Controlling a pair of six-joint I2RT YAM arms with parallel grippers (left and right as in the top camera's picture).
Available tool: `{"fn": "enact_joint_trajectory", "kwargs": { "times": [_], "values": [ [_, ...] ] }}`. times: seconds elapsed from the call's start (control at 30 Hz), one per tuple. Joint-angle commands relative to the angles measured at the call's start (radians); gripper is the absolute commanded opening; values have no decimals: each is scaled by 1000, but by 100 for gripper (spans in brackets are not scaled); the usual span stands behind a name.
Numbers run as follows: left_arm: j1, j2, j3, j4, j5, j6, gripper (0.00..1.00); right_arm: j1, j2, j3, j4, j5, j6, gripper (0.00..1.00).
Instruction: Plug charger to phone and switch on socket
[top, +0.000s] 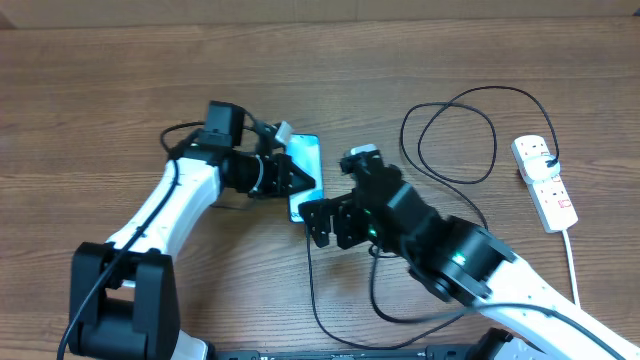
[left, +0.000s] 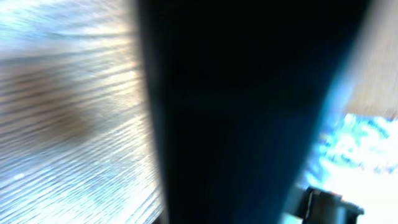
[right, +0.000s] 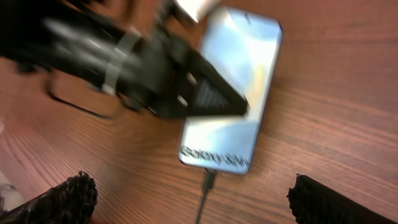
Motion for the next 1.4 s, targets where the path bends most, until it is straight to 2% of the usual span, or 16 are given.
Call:
{"fn": "enact_joint_trajectory", "kwargs": {
  "times": [0.0, 0.2, 0.43, 0.7, 0.9, 1.2, 1.3, 1.37],
  "values": [
    [-56, 49, -3, 3, -31, 83, 4, 1, -75, 34, -13, 37, -8, 100],
    [-71, 169, -3, -45, -156, 57, 4, 1, -122, 34, -96, 95, -7, 100],
    [-60, 281, -3, -75, -166, 56, 4, 1, -121, 33, -163, 113, -7, 100],
    [-60, 311, -3, -74, -196, 27, 5, 1, -121, 33, -160, 113, -7, 100],
    [-60, 311, -3, -75, -301, -114, 26, 1, -121, 33, -150, 113, -7, 100],
    [-60, 311, -3, -76, -308, -137, 31, 1, -120, 33, -150, 129, -7, 100],
    [-60, 311, -3, -75, -309, -151, 40, 1, -120, 32, -150, 139, -7, 100],
    [-60, 311, -3, -76, -328, -151, 50, 1, -120, 32, -149, 140, -7, 100]
  ]
}}
